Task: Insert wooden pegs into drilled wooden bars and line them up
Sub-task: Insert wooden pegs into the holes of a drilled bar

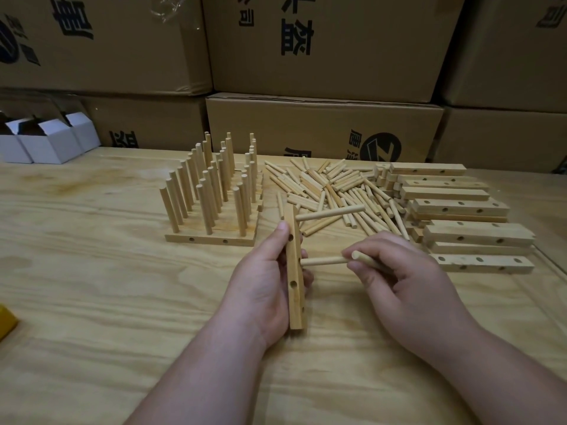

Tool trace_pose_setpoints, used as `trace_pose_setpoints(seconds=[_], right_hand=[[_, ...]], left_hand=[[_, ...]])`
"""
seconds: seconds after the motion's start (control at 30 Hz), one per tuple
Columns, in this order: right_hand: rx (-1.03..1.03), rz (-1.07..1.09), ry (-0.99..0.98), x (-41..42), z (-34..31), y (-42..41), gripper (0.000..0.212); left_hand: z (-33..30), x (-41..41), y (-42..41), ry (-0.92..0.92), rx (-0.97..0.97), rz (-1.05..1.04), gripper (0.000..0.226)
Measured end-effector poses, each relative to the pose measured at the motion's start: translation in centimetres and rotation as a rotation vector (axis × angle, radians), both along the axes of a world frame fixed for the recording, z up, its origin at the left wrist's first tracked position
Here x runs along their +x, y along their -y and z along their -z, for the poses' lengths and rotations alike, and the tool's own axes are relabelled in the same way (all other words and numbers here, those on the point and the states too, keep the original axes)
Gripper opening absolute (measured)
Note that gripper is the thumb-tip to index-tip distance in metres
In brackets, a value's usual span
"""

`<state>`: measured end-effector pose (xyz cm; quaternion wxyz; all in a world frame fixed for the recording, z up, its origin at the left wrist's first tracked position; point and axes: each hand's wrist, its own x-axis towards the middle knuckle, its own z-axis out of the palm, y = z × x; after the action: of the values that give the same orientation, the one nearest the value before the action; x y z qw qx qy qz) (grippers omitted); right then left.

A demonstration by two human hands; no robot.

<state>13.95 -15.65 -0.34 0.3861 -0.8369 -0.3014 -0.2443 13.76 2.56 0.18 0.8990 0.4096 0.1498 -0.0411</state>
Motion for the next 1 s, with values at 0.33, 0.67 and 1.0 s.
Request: trace_pose_setpoints(seconds=[0.33,0.67,1.0], right_hand=[[0.071,0.040,0.005,-0.31,-0.23,0.15,0.013],[0.045,0.055,-0.081,-0.43,-0.19,-0.05,0.018],[0.079,0.023,-0.209,-0.87,-0.73,-0.30,0.020]], left_hand=[[0.41,0.08,0.27,0.024,0.093,-0.025,0.029],[0.48,0.17,0.14,0.010,0.038,-0.034,0.032],[0.58,0.04,0.16,0.058,0.105,-0.034,0.027]])
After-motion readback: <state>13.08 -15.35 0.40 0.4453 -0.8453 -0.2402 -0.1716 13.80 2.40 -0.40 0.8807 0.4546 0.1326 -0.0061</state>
